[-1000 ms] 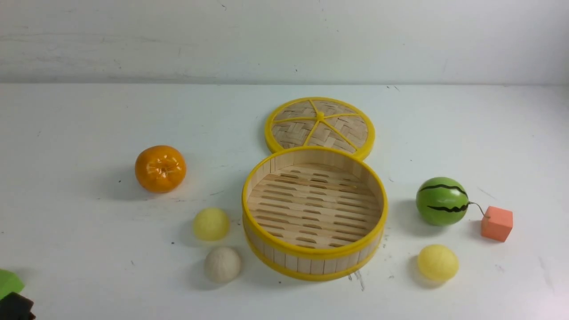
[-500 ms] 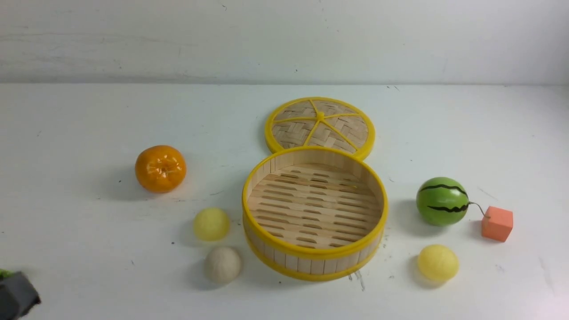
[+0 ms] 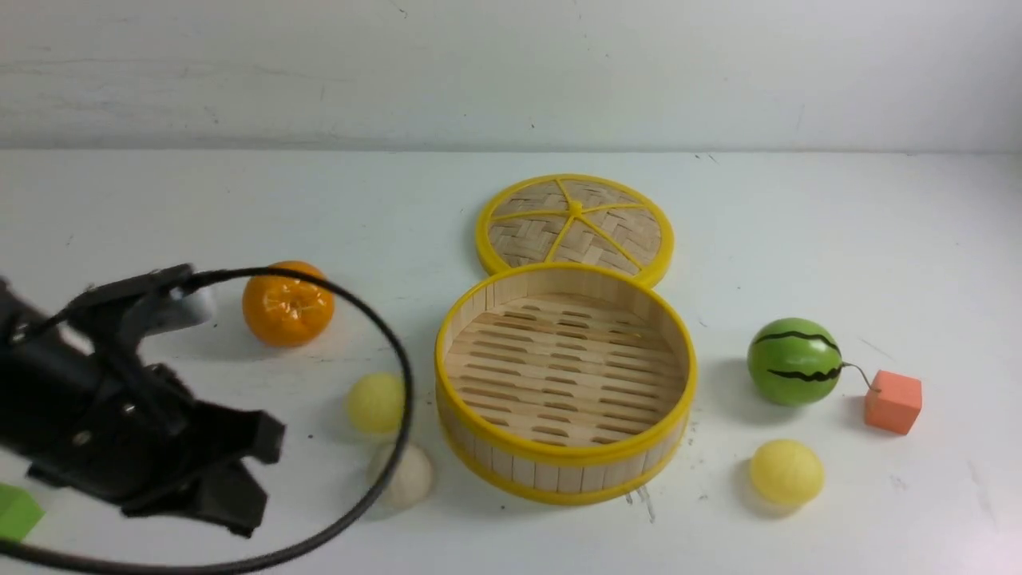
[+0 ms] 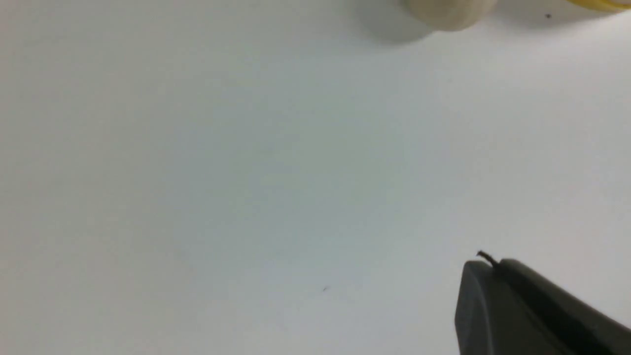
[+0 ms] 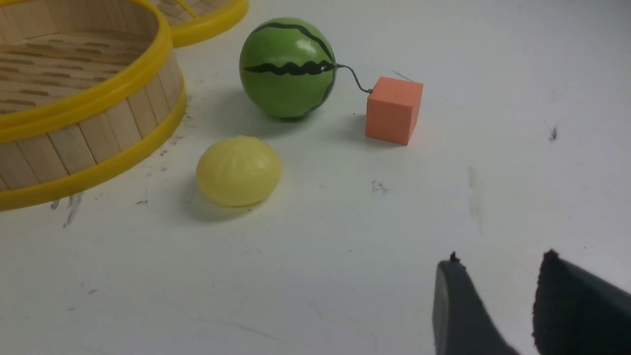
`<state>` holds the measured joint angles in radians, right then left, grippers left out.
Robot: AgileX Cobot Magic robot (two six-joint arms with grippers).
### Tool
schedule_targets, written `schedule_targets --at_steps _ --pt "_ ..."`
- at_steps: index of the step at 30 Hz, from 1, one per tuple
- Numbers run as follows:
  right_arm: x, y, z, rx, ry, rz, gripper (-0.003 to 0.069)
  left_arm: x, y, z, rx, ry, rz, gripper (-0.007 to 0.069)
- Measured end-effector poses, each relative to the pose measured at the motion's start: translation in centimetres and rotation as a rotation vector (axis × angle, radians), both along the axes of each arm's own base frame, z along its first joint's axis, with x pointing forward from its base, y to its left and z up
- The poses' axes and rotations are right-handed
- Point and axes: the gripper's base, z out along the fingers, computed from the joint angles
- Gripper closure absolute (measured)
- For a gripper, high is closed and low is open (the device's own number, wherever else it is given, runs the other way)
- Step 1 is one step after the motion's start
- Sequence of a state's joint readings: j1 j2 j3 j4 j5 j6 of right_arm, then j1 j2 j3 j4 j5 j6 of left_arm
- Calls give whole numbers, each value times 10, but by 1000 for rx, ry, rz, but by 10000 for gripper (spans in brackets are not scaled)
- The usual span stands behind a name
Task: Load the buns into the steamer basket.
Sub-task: Use the left arm to grab a steamed stuffed bun
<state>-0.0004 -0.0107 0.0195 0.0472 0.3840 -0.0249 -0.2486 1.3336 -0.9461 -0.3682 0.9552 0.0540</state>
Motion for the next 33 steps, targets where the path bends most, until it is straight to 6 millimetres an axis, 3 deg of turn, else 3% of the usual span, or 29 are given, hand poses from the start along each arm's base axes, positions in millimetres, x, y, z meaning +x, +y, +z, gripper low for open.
schedule_targets --at_steps 1,3,6,9,15,25,33 --pt "0 0 0 0 0 0 419 2 -5 3 6 -10 -17 638" --pt "0 0 0 0 0 0 419 18 -34 7 83 -33 -92 638" --pt "0 0 0 0 0 0 419 36 -46 10 155 -52 -93 638" --pt "0 0 0 0 0 0 419 67 -54 -3 233 -48 -91 638" --pt "0 0 0 0 0 0 419 104 -68 -34 298 -16 -139 627" --pt "0 0 0 0 0 0 419 130 -70 -44 319 -126 -138 390" --pt "0 0 0 0 0 0 419 148 -57 -68 309 -114 -86 365"
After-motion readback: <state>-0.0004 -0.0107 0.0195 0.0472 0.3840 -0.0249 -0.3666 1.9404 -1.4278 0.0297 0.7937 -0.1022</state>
